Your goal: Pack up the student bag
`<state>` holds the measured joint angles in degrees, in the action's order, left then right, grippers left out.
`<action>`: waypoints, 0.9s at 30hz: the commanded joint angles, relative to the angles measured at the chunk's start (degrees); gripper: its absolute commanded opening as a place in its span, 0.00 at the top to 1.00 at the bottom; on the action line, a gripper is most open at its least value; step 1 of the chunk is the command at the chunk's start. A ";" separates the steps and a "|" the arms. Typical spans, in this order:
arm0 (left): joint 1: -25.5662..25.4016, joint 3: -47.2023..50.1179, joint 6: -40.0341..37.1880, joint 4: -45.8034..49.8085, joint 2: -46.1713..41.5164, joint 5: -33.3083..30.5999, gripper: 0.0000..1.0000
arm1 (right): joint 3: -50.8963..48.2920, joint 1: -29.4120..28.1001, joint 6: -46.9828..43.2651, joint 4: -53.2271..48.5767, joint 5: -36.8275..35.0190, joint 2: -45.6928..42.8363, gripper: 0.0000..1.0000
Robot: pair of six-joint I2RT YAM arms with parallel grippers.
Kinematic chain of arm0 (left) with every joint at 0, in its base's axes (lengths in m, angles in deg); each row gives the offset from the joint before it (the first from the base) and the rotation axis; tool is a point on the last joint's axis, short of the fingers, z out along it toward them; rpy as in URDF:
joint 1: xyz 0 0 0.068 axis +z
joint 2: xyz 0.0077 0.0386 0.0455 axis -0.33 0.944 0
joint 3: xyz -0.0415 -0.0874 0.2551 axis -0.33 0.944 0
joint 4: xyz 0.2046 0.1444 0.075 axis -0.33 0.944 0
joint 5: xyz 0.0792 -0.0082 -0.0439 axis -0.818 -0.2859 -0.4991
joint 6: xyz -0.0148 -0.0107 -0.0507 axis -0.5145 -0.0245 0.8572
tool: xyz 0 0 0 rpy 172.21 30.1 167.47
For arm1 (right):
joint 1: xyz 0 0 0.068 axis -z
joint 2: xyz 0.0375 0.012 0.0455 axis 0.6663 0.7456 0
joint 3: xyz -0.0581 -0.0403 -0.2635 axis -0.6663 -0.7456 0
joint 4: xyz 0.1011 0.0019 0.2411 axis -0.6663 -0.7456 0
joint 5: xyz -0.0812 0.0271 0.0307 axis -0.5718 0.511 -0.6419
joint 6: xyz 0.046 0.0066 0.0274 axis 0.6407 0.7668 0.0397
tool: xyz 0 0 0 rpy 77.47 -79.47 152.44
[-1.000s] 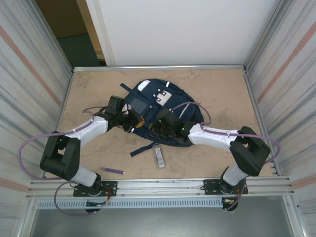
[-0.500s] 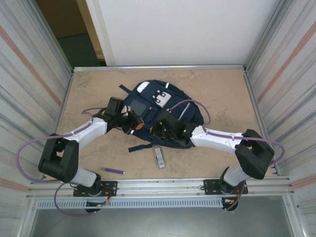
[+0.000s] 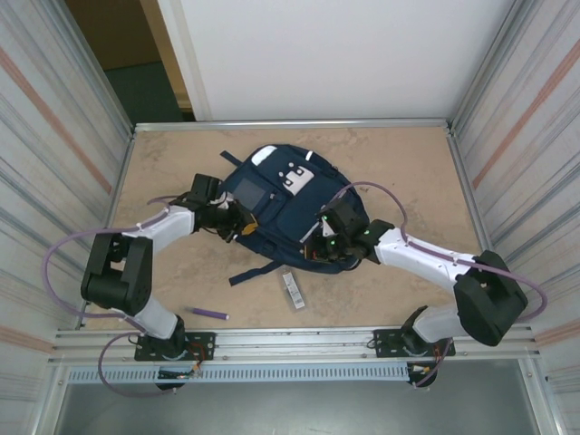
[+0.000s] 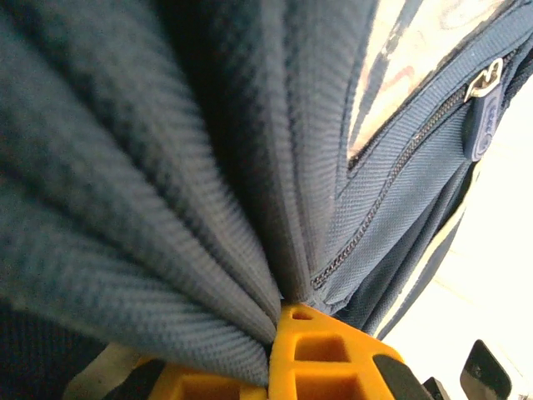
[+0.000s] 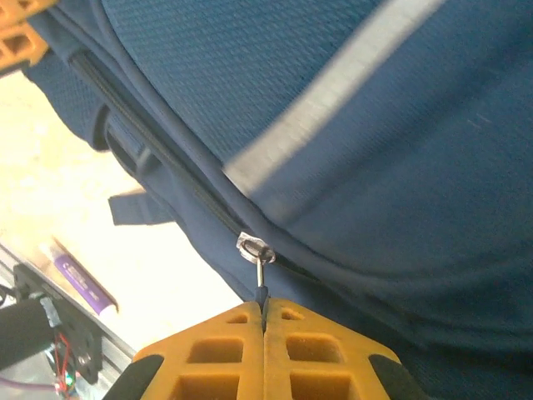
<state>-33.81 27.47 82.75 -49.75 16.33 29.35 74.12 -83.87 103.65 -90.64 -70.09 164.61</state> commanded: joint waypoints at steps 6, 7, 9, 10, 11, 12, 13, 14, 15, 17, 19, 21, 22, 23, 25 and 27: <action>6.00 -11.34 -8.85 5.12 6.72 -3.23 0.98 | 1.79 4.03 -5.29 -7.40 5.91 1.45 1.00; 6.28 -12.58 -9.49 5.42 7.30 -3.54 0.97 | 2.42 3.95 -5.12 -6.87 6.14 2.07 1.00; 6.89 -15.87 -10.93 7.91 8.25 -6.33 0.86 | 4.12 3.61 -5.14 -5.91 6.76 3.74 1.00; 6.93 -17.17 -11.87 10.28 8.22 -8.61 0.78 | 4.73 3.39 -5.04 -5.36 6.91 4.65 1.00; 6.90 -18.90 -13.25 13.78 7.73 -10.92 0.71 | 5.48 3.06 -4.70 -4.55 7.08 5.57 1.00; 6.90 -19.74 -14.43 16.97 6.62 -12.41 0.68 | 6.15 2.67 -4.29 -3.46 7.70 6.51 1.00; 6.82 -19.46 -15.15 18.90 4.99 -13.37 0.68 | 6.79 2.30 -3.97 -2.39 8.45 7.30 1.00; 6.51 -17.90 -15.26 19.96 2.45 -14.13 0.66 | 7.51 1.79 -3.64 -1.21 9.25 8.09 1.00; 5.90 -15.56 -14.69 19.98 -0.21 -14.98 0.66 | 8.11 1.32 -3.64 -0.25 9.75 8.61 1.00; 3.56 -9.48 -12.70 18.17 -6.18 -15.35 0.64 | 9.80 0.35 -4.17 0.98 10.37 9.58 1.00; 1.31 -4.73 -10.01 16.38 -10.00 -13.95 0.63 | 11.44 -0.05 -4.65 1.25 11.37 10.49 1.00; -1.04 -1.91 -7.29 14.25 -12.14 -12.67 0.63 | 12.88 -0.28 -4.73 1.49 12.49 11.23 1.00; -2.61 -0.75 -5.78 12.50 -12.86 -13.41 0.63 | 13.45 -0.44 -4.76 1.56 13.01 11.47 1.00; -4.48 0.32 -4.09 10.61 -13.14 -14.34 0.62 | 13.91 -0.62 -5.07 1.38 13.29 11.70 1.00; -6.77 1.37 -2.59 6.86 -12.13 -15.09 0.61 | 14.82 -1.06 -6.07 -0.04 12.99 12.31 1.00; -7.70 1.12 -1.09 5.99 -10.11 -15.29 0.61 | 14.90 -1.44 -6.89 -1.51 12.10 12.83 1.00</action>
<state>-40.76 27.99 77.68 -39.06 4.81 15.86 87.12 -84.61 99.35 -91.42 -59.77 176.55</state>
